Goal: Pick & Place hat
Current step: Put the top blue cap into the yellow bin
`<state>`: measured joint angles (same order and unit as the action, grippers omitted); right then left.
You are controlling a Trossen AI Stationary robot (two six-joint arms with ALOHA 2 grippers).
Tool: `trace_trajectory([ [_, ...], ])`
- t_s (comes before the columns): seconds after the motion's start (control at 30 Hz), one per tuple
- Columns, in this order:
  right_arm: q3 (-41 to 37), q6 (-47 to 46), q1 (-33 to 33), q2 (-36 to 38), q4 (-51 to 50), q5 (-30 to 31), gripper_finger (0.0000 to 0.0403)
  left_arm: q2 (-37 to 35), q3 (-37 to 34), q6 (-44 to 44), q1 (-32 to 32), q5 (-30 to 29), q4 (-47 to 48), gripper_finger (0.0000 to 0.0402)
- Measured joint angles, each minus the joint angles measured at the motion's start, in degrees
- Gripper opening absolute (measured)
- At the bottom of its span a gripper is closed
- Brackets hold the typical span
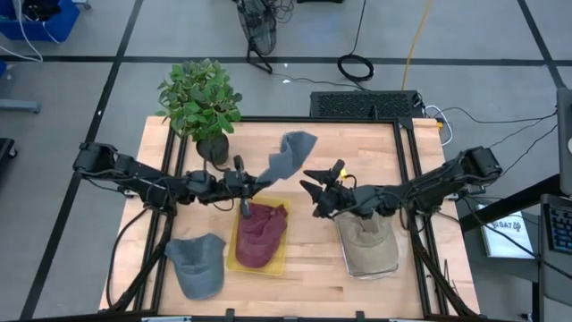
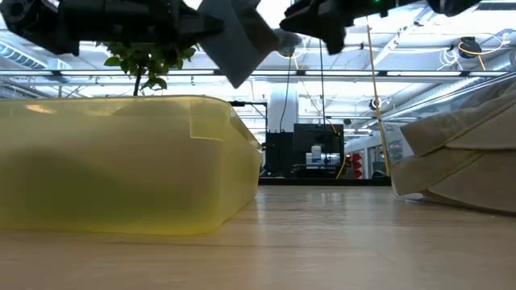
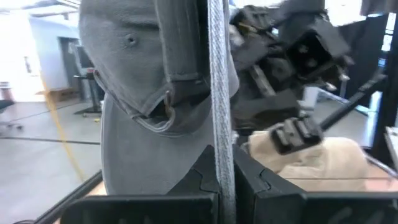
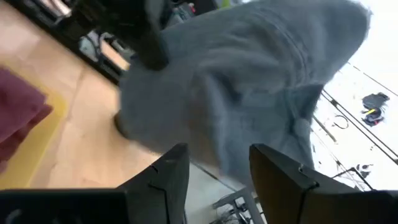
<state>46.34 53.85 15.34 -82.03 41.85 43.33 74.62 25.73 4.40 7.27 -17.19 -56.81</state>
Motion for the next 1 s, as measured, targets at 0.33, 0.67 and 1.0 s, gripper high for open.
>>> trace_trajectory([
  [0.33, 2.04, -0.40, -1.06, -2.45, -0.31, 0.15, 0.0155, 7.43, 9.37, 2.13, 0.15, 1.00, 6.23, 0.0010],
  [0.67, 2.04, -2.17, -1.45, -2.54, -2.19, 0.05, 0.0154, 8.91, 13.06, 2.99, 0.58, 1.92, 10.25, 0.0010],
  [1.0, 2.04, -0.51, -1.74, -2.58, -3.08, 0.17, 0.0024, 8.86, 13.12, 2.97, 0.63, 2.03, 11.77, 0.0016],
])
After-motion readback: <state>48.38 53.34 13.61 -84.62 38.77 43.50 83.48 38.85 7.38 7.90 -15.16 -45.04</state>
